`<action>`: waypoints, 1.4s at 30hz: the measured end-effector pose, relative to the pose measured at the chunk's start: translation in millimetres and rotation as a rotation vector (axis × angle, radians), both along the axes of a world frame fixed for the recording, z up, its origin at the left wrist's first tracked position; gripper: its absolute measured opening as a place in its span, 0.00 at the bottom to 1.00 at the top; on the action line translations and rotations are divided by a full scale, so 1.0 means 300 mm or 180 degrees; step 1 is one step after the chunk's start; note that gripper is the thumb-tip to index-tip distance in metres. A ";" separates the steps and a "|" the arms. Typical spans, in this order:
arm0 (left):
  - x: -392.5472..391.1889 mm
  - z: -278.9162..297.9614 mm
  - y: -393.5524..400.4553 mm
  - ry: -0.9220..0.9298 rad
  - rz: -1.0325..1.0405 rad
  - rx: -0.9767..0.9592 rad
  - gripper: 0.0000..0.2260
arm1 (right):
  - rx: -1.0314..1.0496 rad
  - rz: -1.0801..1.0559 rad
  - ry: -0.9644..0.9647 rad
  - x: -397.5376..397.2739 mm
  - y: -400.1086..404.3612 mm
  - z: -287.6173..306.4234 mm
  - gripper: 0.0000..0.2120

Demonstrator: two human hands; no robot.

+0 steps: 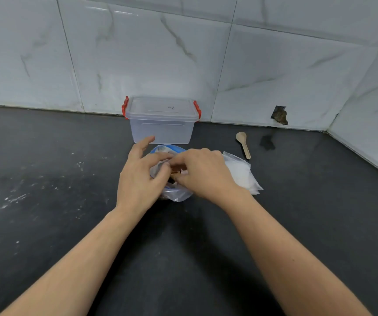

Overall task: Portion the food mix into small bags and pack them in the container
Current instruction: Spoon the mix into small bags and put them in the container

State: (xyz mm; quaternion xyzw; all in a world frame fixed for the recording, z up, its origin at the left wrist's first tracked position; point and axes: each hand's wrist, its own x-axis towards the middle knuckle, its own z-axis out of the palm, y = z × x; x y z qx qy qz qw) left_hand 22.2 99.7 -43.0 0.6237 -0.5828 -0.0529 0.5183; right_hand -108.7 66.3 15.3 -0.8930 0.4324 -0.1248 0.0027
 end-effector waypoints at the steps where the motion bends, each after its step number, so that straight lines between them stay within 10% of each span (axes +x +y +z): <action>1: -0.002 0.004 0.004 0.0068 -0.0021 -0.0163 0.11 | -0.0091 -0.0044 -0.0328 -0.011 0.007 0.009 0.13; 5: 0.008 0.006 0.012 0.0164 -0.0006 -0.0624 0.13 | -0.0318 -0.0917 -0.1629 -0.105 -0.097 0.055 0.13; 9: 0.025 -0.005 0.003 0.0161 0.0062 -0.0774 0.15 | 0.0009 -0.1916 -0.0878 -0.245 -0.327 -0.003 0.19; 15: 0.033 -0.010 -0.009 0.0006 0.0015 -0.0829 0.16 | 0.0771 -0.1783 0.0144 -0.326 -0.492 -0.132 0.18; 29: 0.009 -0.007 0.000 -0.0282 -0.0167 -0.1110 0.15 | 0.0677 -0.2073 -0.1908 -0.410 -0.389 -0.052 0.10; 42: -0.009 -0.007 0.010 -0.0640 -0.0118 -0.0963 0.16 | 0.1126 -0.1598 -0.1549 -0.346 -0.273 -0.102 0.13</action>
